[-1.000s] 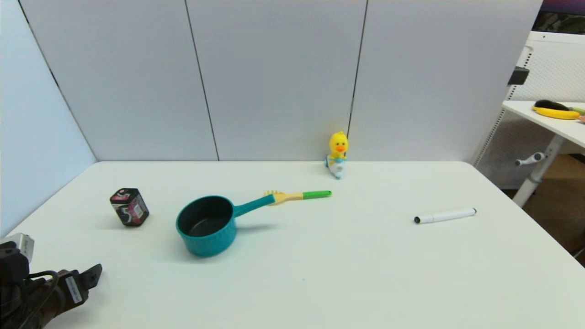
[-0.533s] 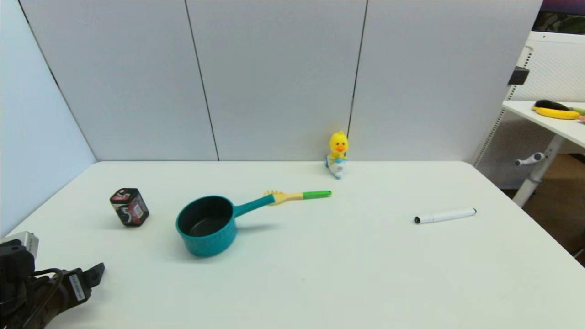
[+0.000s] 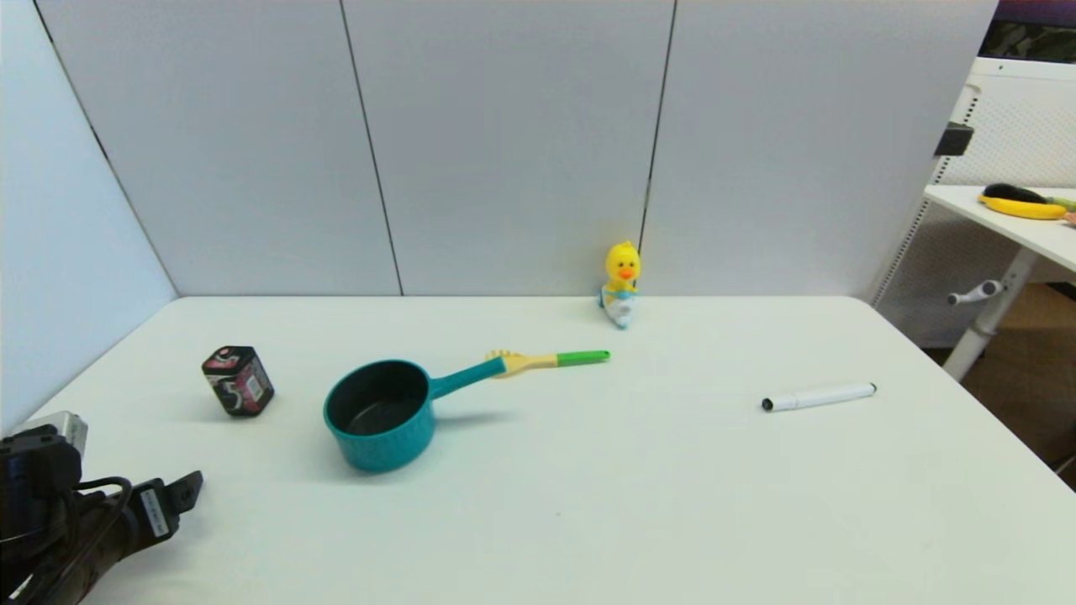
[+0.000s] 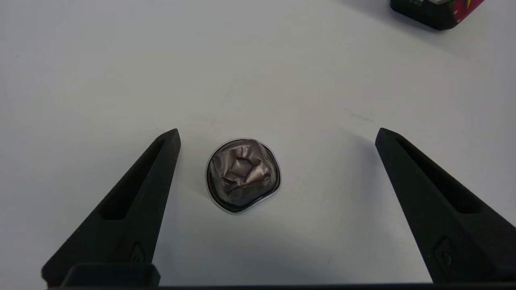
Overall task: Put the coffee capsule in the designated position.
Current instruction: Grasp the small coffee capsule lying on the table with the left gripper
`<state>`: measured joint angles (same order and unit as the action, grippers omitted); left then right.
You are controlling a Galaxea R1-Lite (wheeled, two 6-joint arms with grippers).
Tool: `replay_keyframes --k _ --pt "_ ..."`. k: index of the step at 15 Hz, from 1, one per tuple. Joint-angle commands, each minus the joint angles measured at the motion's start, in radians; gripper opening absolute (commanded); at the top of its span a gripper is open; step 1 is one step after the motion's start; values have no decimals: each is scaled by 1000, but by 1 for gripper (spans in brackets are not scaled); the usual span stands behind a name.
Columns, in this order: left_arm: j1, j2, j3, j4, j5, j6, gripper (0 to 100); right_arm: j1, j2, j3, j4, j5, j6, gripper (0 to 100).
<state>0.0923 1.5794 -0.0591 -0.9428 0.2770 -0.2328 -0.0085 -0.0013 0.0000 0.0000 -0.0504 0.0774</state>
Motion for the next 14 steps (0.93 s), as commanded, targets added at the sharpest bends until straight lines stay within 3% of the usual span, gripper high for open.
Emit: replay_keyframes --k 1,10,11,14 --pt "-2 21 -1 -5 2 -2 100 -1 1 0 0 0 1 100" --pt "-8 27 -10 -7 4 6 100 -1 1 0 0 0 1 100" --pt "-8 27 -10 -7 4 6 0 -1 1 0 0 0 1 100" --pt "-10 22 -2 -7 4 4 0 -1 1 0 0 0 1 100"
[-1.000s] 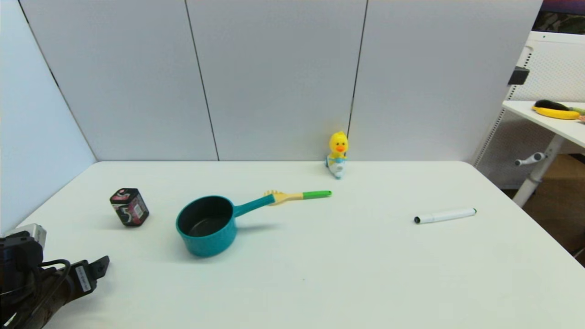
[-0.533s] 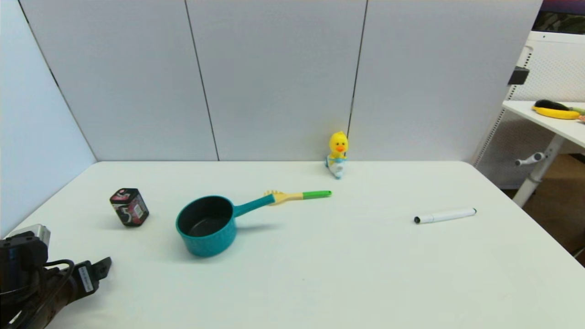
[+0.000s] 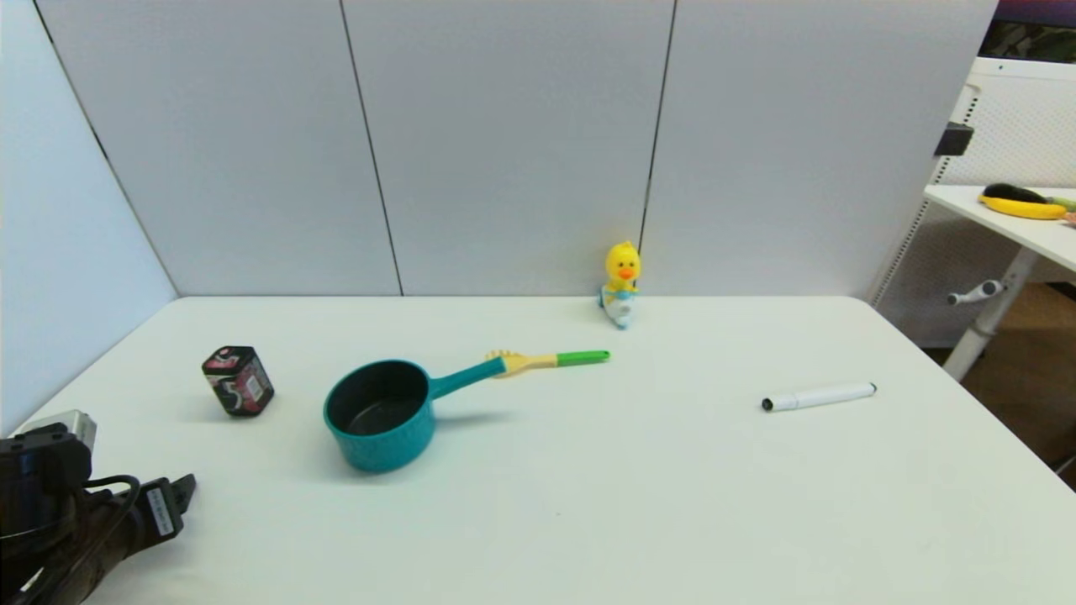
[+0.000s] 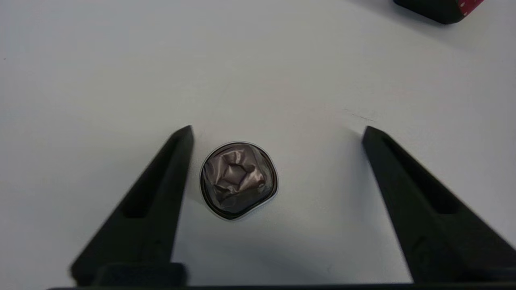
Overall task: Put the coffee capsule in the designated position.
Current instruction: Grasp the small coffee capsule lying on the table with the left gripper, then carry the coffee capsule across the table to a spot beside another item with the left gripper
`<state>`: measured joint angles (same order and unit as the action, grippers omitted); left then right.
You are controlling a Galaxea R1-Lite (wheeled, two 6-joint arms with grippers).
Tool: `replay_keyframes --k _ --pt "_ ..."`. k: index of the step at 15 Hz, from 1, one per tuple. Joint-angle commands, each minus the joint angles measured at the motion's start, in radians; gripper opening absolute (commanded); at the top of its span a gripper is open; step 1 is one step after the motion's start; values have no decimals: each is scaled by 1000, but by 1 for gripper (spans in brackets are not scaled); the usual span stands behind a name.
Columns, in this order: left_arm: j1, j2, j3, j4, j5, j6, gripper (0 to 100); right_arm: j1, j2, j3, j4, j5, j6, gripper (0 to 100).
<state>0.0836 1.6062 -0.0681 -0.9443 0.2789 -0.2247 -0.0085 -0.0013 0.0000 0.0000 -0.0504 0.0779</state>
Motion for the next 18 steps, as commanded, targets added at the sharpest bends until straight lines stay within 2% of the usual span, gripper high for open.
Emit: replay_keyframes --k 1,12,18 --pt "-1 -6 8 -5 2 -4 0 -1 1 2 0 0 0 100" --pt "-1 -48 -1 -4 0 1 0 1 1 0 0 0 0 100" --pt "-35 -143 -151 7 -10 116 0 1 1 0 0 0 0 100"
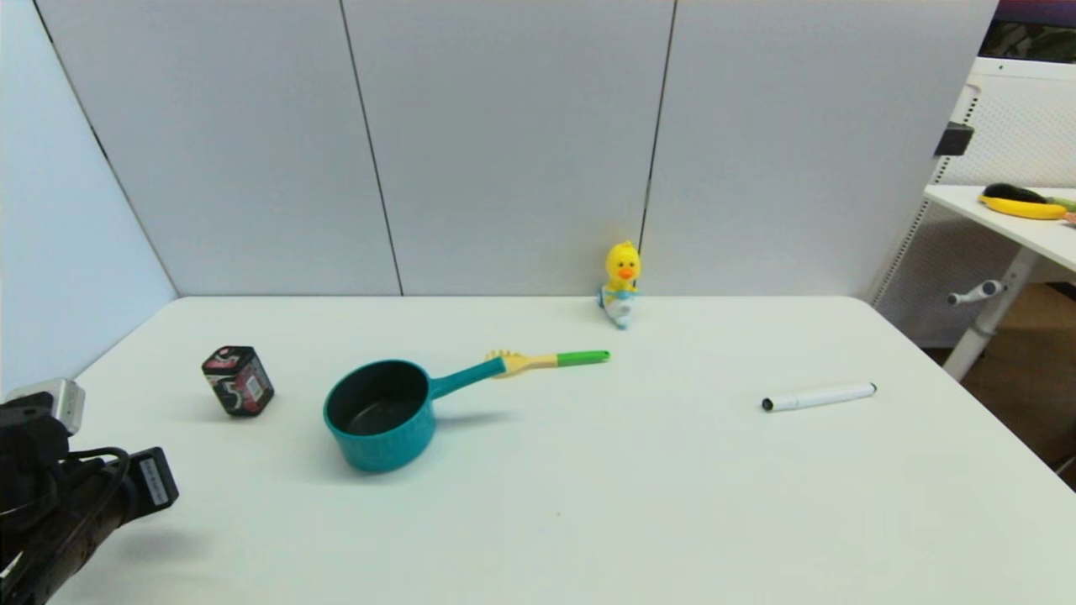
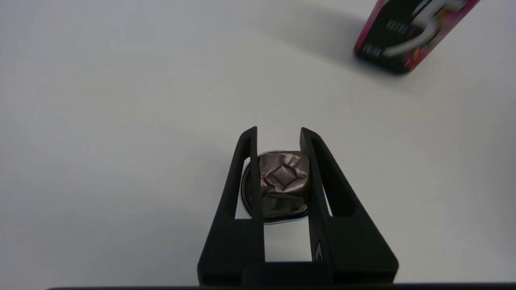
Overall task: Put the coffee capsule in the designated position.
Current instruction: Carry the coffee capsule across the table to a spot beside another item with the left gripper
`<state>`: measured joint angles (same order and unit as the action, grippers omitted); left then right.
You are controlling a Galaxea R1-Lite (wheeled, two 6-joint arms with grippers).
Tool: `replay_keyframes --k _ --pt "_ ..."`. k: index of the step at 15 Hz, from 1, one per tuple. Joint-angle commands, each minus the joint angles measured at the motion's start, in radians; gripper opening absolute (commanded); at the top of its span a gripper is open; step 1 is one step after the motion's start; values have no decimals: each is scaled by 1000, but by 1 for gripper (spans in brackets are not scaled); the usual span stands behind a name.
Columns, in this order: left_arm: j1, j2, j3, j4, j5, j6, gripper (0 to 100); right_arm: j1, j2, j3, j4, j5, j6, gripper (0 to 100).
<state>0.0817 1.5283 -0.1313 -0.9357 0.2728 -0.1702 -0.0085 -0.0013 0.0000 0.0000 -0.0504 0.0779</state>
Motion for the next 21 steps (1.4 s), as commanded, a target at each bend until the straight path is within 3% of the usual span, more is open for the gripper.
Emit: replay_keyframes --k 1,6,13,18,21 --pt "-60 -73 -126 -2 -6 84 0 1 1 2 0 0 0 100" --pt "-209 -45 -306 0 -41 253 0 1 1 2 0 0 0 100" --pt "-571 75 -587 172 -55 282 0 1 1 0 -2 0 0 100" --pt "-797 231 -751 189 -56 279 0 -1 1 2 0 0 0 100" --pt "-881 357 -887 199 -162 278 0 -1 1 0 0 0 0 100"
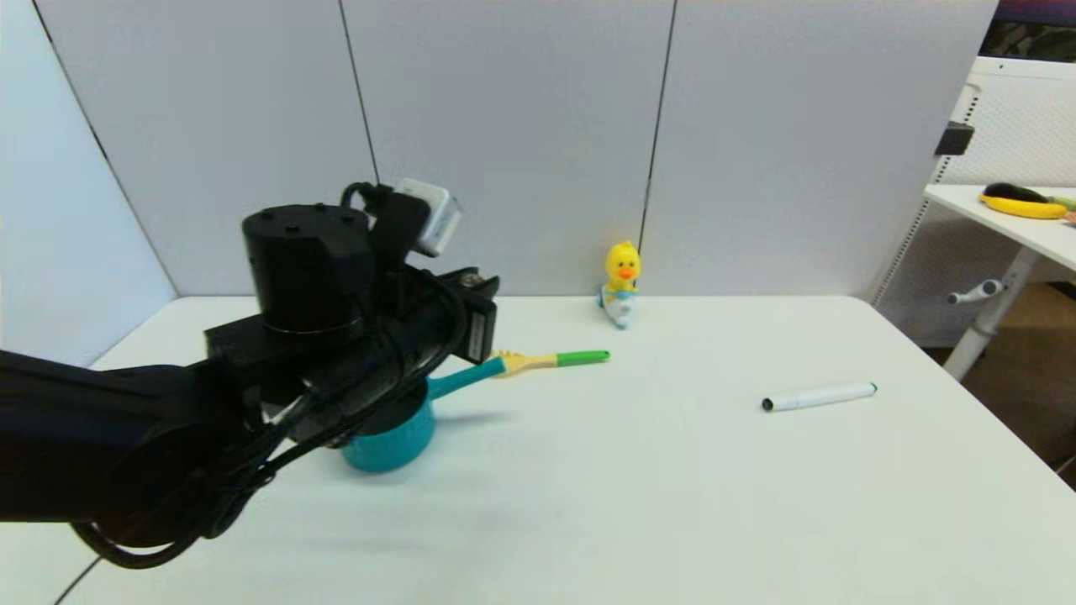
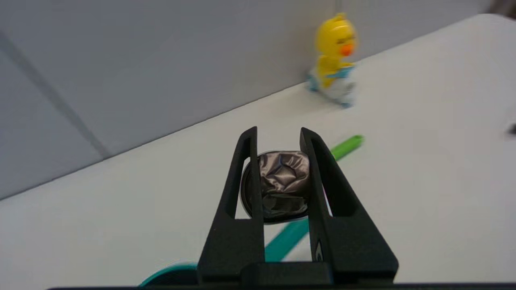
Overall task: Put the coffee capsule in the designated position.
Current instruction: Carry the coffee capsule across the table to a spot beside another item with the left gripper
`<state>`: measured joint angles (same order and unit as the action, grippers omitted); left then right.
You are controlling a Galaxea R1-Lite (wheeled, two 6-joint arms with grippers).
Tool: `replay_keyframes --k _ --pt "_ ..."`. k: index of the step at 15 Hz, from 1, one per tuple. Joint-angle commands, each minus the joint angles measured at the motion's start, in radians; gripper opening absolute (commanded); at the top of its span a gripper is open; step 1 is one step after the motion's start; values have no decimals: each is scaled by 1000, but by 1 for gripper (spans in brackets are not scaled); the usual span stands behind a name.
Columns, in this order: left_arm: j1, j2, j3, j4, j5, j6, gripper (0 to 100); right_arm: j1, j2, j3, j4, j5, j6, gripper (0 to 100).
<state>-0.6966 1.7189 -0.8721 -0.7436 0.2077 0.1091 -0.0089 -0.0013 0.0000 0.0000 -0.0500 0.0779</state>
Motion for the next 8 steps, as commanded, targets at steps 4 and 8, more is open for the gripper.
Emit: replay_keyframes --k 4,8 --pt "-181 324 -406 168 -251 -8 0 1 1 0 0 -1 0 100" --pt "-236 487 -642 259 -337 -29 0 0 1 2 0 -1 0 100"
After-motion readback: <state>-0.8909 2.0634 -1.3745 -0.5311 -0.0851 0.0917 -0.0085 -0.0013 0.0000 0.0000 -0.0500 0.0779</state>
